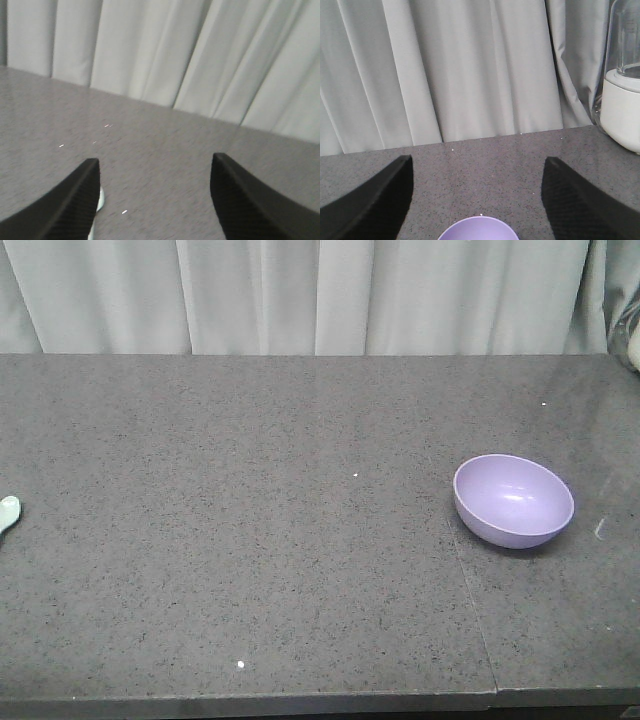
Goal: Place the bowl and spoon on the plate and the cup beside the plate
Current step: 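Lower the left gripper over the mint spoon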
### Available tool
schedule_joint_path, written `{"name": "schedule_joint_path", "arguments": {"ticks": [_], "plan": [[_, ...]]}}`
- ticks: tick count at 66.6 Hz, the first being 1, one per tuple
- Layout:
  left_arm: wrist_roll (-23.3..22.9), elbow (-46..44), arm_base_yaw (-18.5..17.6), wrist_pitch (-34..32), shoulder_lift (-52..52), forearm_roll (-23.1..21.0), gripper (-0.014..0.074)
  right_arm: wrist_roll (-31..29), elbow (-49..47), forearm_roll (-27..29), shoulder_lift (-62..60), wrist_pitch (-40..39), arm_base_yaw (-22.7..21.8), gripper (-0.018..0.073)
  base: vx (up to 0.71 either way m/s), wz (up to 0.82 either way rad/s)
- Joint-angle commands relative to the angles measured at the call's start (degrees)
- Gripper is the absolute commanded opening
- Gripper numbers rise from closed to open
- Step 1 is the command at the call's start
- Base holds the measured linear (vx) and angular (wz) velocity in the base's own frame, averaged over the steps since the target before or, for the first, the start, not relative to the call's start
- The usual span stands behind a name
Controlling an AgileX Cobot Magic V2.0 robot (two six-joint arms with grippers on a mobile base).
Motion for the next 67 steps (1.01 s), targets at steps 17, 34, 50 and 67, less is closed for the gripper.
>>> {"name": "schedule_joint_path", "arguments": {"ticks": [17,34,50,67], "plan": [[12.6,-19.6,-0.1,19.2,22.1,2.5,0.0461,-0.6,-1.7,0.1,0.2,-3.4,-0.4,0.0531,0.00,0.00],[13.7,-21.3,0.1,24.6,34.3,5.5,0.0455,-0.6,-1.7,0.1,0.2,-2.6,-0.4,0.0531,0.00,0.00],[14.9,-21.3,4.3,24.1,39.9,4.5,0.0421,-0.6,-1.7,0.1,0.2,-2.2,-0.4,0.0531,0.00,0.00],[21.6,-21.3,10.3,20.2,44.9,-4.6,0.0421,-0.6,-1.7,0.1,0.2,-1.5,-0.4,0.0531,0.00,0.00]]}}
